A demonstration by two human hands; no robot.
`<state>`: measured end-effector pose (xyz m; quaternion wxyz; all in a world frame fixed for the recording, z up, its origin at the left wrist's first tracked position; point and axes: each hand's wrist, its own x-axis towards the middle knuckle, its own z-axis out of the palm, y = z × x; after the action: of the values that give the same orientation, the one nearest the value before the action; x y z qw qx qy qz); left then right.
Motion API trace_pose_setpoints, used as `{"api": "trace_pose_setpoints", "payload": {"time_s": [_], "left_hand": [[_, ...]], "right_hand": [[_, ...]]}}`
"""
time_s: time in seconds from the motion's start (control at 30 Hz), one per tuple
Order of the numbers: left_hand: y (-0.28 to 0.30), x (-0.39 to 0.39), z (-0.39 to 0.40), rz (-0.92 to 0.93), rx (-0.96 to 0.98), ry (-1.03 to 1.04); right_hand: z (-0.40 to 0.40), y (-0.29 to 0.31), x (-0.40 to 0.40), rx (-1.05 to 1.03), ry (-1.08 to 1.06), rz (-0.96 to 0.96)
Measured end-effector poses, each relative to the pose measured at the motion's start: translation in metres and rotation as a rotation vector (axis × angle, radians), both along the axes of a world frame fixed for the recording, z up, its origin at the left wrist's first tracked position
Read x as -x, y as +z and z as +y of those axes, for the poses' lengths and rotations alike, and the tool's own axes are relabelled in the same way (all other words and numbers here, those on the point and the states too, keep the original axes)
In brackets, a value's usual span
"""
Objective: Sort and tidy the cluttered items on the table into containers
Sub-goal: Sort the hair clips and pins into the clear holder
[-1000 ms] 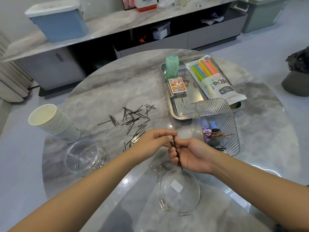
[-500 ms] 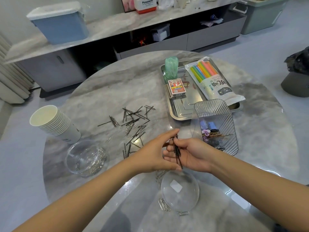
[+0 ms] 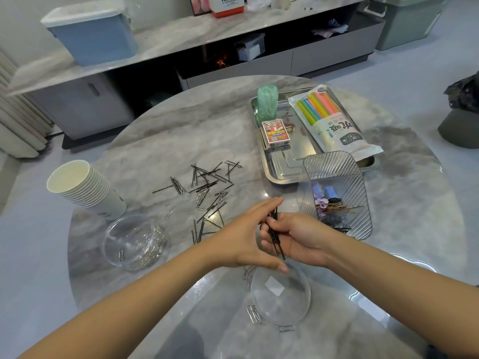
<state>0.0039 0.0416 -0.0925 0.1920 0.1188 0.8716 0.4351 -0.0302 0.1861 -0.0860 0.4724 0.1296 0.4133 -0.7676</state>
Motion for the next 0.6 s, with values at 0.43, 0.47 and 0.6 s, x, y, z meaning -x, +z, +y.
{"api": "trace_pose_setpoints", "payload": {"time_s": [0.43, 0.47, 0.6], "left_hand": [[-0.006, 0.001, -0.001, 0.014, -0.083, 0.049], [-0.006, 0.001, -0.001, 0.031, -0.089, 0.061], [-0.007, 0.001, -0.003, 0.079, -0.088, 0.069]], "right_hand": [[0.002, 0.001, 0.003, -0.016, 0.063, -0.027], [0.003, 0.002, 0.004, -0.016, 0.054, -0.028], [0.003, 0.005, 0.003, -0.007, 0.029, -0.004]]}}
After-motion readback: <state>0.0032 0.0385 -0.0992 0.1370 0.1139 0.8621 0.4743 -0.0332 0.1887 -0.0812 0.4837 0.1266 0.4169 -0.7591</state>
